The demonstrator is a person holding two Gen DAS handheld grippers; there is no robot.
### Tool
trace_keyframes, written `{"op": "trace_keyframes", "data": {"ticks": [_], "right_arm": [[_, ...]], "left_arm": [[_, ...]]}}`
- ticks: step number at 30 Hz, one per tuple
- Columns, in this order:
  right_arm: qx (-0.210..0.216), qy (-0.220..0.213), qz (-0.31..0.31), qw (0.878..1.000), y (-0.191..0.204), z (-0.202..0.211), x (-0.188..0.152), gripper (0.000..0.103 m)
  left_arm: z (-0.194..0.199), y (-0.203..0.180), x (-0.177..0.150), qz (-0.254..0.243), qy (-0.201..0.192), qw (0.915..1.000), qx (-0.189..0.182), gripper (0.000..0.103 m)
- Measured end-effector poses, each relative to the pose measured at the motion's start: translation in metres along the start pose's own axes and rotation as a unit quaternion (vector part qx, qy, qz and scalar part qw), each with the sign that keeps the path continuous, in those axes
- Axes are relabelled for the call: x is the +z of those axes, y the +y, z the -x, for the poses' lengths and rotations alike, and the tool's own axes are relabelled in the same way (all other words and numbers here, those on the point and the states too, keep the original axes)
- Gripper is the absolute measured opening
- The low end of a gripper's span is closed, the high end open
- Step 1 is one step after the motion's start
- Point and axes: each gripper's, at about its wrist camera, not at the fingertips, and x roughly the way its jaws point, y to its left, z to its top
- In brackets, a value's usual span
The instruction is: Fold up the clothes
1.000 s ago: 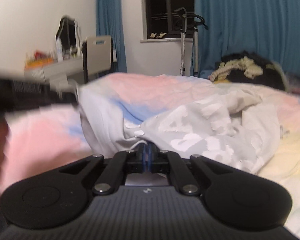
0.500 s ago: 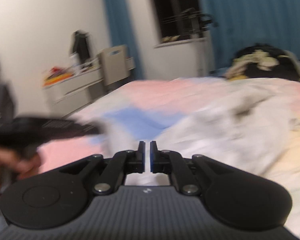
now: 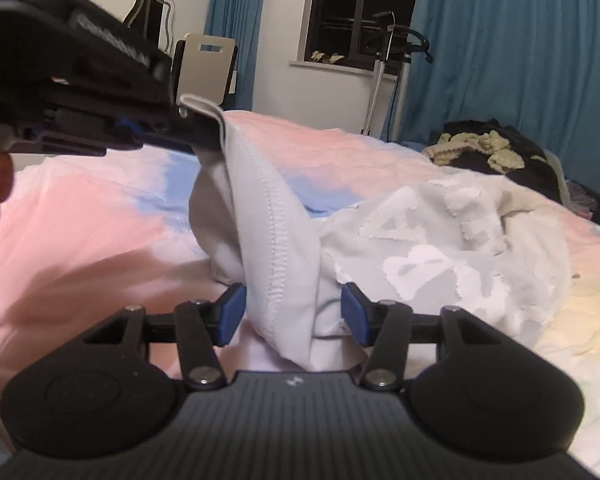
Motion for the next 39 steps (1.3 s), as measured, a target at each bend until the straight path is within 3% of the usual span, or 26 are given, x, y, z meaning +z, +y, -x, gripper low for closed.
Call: {"op": "trace_keyframes", "data": {"ticks": [3, 5, 6, 7, 9, 14, 19, 21, 25, 29, 32, 33, 34, 35, 39], "right_arm": [[-0.005, 0.006, 0.020, 1.000, 0.004, -0.010, -0.005, 0.062], [-0.014, 0.016, 0.029, 0.999, 0.002, -0.015, -0.007, 0.054], [-0.016, 0.022, 0.028, 0.999, -0.001, -0.016, -0.006, 0.030], [-0.015, 0.024, 0.019, 0.999, -0.005, -0.016, -0.004, 0.018], [-0.009, 0.023, -0.003, 1.000, -0.016, -0.012, 0.000, 0.013], [-0.017, -0.003, -0.061, 0.998, -0.042, 0.006, 0.013, 0.012], [-0.034, -0.026, -0.103, 0.994, -0.067, 0.022, 0.022, 0.012], [-0.038, -0.035, -0.119, 0.992, -0.078, 0.027, 0.024, 0.012], [-0.041, -0.046, -0.155, 0.986, -0.095, 0.036, 0.027, 0.012], [-0.023, -0.047, -0.199, 0.979, -0.114, 0.038, 0.024, 0.012], [-0.012, -0.040, -0.222, 0.974, -0.119, 0.039, 0.021, 0.013], [-0.010, -0.037, -0.227, 0.973, -0.121, 0.039, 0.020, 0.016], [-0.008, -0.035, -0.232, 0.972, -0.123, 0.039, 0.019, 0.018], [-0.007, -0.032, -0.237, 0.971, -0.124, 0.038, 0.018, 0.019], [-0.025, -0.013, -0.233, 0.972, -0.120, 0.038, 0.011, 0.023]], "left_arm": [[-0.001, -0.004, -0.002, -0.012, -0.002, 0.9999, -0.005, 0.007], [-0.002, -0.005, -0.004, -0.017, -0.001, 0.9998, -0.006, 0.007], [-0.002, -0.006, -0.004, -0.018, -0.001, 0.9998, -0.006, 0.007], [-0.002, -0.005, -0.005, -0.019, 0.000, 0.9998, -0.003, 0.007], [-0.003, -0.005, -0.006, -0.021, -0.002, 0.9998, 0.004, 0.007], [-0.004, -0.003, -0.008, -0.033, -0.003, 0.9993, 0.016, 0.007], [-0.013, -0.009, -0.016, -0.061, 0.021, 0.9978, 0.015, 0.011], [-0.017, -0.012, -0.021, -0.078, 0.033, 0.9962, 0.017, 0.014], [-0.025, -0.020, -0.030, -0.114, 0.053, 0.9919, 0.017, 0.037], [-0.032, -0.028, -0.040, -0.154, 0.062, 0.9861, 0.007, 0.038], [-0.036, -0.031, -0.045, -0.171, 0.062, 0.9833, 0.000, 0.035], [-0.037, -0.030, -0.045, -0.168, 0.062, 0.9838, -0.004, 0.030], [-0.038, -0.029, -0.045, -0.166, 0.062, 0.9842, -0.008, 0.016], [-0.038, -0.027, -0.044, -0.163, 0.062, 0.9847, -0.013, 0.010], [-0.024, -0.021, -0.032, -0.118, 0.015, 0.9924, -0.034, 0.006]]}}
